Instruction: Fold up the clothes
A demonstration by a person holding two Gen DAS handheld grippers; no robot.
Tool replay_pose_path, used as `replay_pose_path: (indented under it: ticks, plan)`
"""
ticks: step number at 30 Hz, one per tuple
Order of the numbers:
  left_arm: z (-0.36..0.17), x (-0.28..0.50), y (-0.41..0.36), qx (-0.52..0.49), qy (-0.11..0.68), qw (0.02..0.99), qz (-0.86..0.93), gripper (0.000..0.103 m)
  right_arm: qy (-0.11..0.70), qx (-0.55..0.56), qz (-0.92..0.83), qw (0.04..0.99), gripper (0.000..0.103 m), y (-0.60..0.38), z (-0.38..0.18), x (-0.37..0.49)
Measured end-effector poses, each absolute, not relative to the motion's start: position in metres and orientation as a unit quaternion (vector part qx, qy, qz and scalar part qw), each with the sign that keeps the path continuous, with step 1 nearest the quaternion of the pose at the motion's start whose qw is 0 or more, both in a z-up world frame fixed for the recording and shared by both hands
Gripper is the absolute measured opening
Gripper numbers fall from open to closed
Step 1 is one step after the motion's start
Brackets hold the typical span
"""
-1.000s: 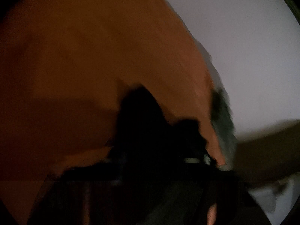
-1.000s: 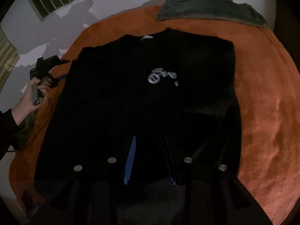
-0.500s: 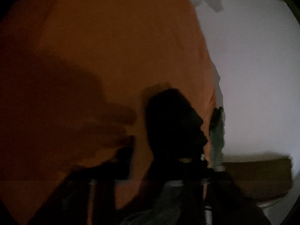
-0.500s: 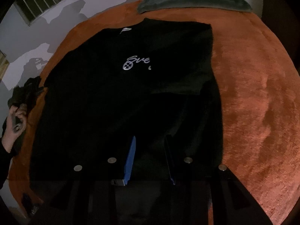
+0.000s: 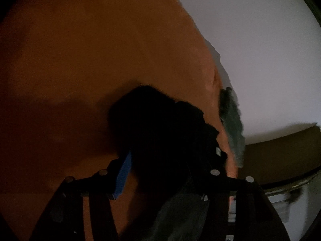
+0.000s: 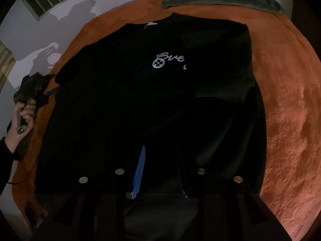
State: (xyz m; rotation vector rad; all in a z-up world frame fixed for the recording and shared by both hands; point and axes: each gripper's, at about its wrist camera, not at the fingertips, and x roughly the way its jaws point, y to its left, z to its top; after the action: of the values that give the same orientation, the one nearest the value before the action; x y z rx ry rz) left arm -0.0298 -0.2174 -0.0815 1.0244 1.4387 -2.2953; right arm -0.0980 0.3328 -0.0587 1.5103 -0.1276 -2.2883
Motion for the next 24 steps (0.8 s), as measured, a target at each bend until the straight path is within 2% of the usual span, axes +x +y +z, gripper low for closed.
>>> replay_pose_path:
  ticks: [1,3,5,6,7,8,11,15,17,19,21,24]
  plan:
    - [-0.072,-0.048,-0.212,0.369,0.452,0.149,-0.798,0.002,-0.045,0.539,-0.818,0.196,0.03,0.334,-0.058,-0.097]
    - [-0.049,-0.085,-0.192,0.398,0.375,0.18,-0.818,0.002,-0.044,0.54,-0.818,0.193,0.03,0.338,-0.056,-0.094]
    - [-0.027,-0.12,-0.168,0.425,0.341,0.157,-0.824,0.003,-0.04,0.541,-0.819,0.188,0.03,0.343,-0.055,-0.09]
    - [-0.024,-0.138,-0.158,0.45,0.362,0.104,-0.81,0.013,-0.037,0.541,-0.82,0.185,0.03,0.346,-0.055,-0.088]
    - [-0.024,-0.153,-0.147,0.484,0.391,0.036,-0.782,0.031,-0.033,0.541,-0.821,0.182,0.03,0.349,-0.056,-0.086]
    - [-0.021,-0.155,-0.141,0.497,0.404,-0.006,-0.768,0.036,-0.032,0.542,-0.821,0.176,0.03,0.353,-0.057,-0.085]
    - [-0.005,-0.127,-0.132,0.472,0.405,-0.062,-0.781,0.043,-0.063,0.556,-0.814,0.159,0.03,0.366,-0.065,-0.083]
    - [-0.007,-0.06,-0.171,0.4,0.363,0.032,-0.841,0.058,-0.069,0.551,-0.817,0.156,0.03,0.373,-0.063,-0.077]
    - [-0.022,-0.047,-0.194,0.408,0.345,0.091,-0.84,0.059,-0.051,0.548,-0.82,0.157,0.03,0.371,-0.061,-0.077]
    - [-0.047,-0.047,-0.211,0.45,0.328,0.128,-0.821,0.055,-0.041,0.547,-0.821,0.159,0.03,0.369,-0.06,-0.077]
    - [-0.058,-0.043,-0.211,0.459,0.318,0.122,-0.821,0.05,-0.041,0.549,-0.819,0.161,0.03,0.367,-0.061,-0.079]
    - [-0.059,-0.041,-0.196,0.439,0.307,0.081,-0.841,0.049,-0.042,0.551,-0.817,0.164,0.03,0.364,-0.061,-0.081]
